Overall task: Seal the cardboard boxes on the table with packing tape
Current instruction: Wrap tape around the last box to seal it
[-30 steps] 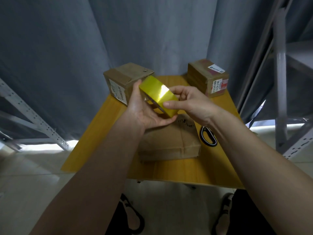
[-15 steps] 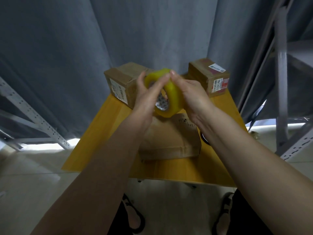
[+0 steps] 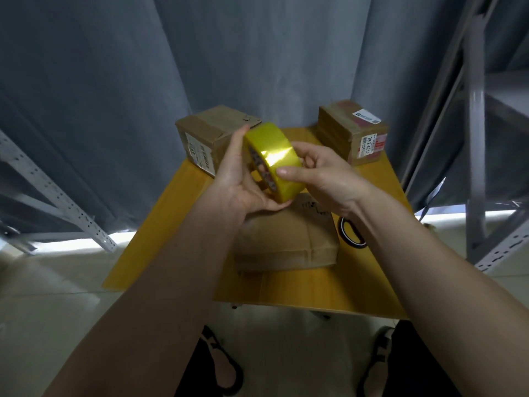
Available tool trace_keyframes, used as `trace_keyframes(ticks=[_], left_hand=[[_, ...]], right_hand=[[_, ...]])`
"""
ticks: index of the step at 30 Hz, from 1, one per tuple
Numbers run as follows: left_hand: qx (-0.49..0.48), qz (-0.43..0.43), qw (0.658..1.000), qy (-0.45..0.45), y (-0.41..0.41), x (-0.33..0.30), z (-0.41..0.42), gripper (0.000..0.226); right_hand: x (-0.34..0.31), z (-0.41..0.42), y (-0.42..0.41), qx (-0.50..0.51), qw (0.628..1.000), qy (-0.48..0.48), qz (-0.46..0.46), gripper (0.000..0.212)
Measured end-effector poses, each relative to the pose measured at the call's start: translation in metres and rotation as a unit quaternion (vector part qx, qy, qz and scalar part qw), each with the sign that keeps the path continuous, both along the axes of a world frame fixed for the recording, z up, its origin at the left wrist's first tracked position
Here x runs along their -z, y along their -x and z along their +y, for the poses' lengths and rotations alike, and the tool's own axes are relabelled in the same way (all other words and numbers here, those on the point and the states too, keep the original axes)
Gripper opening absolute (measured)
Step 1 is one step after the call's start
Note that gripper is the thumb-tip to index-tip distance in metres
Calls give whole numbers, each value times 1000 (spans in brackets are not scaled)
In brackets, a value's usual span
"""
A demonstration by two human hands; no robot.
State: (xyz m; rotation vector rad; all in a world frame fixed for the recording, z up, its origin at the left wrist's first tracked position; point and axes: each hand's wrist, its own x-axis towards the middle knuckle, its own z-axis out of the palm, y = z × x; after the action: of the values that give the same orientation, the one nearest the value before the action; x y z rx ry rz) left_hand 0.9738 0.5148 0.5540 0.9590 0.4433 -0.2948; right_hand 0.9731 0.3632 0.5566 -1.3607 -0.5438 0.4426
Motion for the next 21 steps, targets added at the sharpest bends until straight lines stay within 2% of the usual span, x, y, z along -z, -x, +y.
trace_keyframes(ticks=[3,7,10,11,12,14,15,16,18,21], left_hand=[[4,9,1000,-10,1,2,0,73],[-12,-26,998,-54,-2,2,-4,64],[-61,-63,991,-105,-1,1,-10,62],[-96,-93,981,-143,-1,3,-12,63],[-141,-142,957,-209,-3,7,-14,63],[-185,-252,870,-381,-2,18,-18,58],[-168,-288,837,-434,3,19,-20,60],[-135,-300,825,-459,6,21,-20,66],[-81,-261,847,-457,7,23,-18,76],[-78,-198,909,-357,4,18,-16,73]], right_hand=[[3,-1,0,5,1000,11,5,40],[7,10,1,60,997,-21,35,28],[7,19,3,91,994,-35,42,15],[6,22,4,108,993,-36,45,18],[5,24,4,130,989,-38,50,25],[3,26,3,173,980,-60,75,40],[2,25,2,182,977,-72,85,42],[1,24,2,182,977,-72,86,39],[2,23,2,173,980,-54,81,35],[7,23,2,152,985,-51,70,32]])
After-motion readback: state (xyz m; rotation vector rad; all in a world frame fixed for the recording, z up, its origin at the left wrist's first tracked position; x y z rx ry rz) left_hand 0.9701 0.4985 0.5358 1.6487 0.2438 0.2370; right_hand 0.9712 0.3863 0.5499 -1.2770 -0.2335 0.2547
